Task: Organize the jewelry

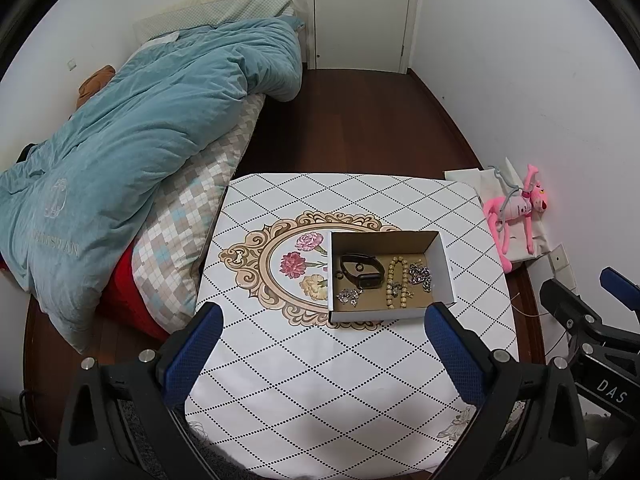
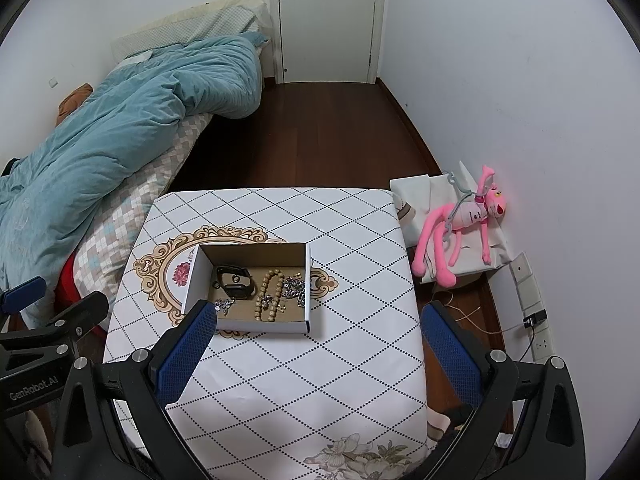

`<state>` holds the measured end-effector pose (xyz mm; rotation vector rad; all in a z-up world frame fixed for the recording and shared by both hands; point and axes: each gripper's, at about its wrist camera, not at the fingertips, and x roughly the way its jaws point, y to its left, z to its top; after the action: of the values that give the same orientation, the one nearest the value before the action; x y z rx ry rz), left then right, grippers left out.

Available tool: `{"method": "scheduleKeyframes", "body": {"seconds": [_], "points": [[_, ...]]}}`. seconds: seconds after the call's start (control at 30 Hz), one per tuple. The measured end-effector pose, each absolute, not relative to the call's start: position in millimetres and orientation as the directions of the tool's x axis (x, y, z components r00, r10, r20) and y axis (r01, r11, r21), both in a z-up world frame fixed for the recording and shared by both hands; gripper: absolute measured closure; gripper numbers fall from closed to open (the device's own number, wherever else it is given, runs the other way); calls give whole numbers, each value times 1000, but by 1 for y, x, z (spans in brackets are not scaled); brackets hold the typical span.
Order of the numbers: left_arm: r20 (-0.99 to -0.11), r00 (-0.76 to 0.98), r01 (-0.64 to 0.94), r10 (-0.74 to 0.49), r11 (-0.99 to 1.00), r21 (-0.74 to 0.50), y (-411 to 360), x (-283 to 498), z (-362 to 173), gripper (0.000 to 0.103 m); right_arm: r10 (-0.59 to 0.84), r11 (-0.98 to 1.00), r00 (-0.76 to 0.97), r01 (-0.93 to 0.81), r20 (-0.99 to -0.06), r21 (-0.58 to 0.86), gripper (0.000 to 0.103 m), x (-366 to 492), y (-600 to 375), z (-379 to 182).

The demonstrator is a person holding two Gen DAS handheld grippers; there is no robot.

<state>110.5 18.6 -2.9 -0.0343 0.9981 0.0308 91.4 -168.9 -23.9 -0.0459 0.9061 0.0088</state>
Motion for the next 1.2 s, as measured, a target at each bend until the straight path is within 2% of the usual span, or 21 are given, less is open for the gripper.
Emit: {"method": "scheduleKeyframes", "body": {"seconds": [1.2], "points": [[-840, 543, -42, 12, 999, -13, 19, 110, 0, 0, -11, 999, 612, -33, -791, -39, 0, 90, -170, -20]]}}
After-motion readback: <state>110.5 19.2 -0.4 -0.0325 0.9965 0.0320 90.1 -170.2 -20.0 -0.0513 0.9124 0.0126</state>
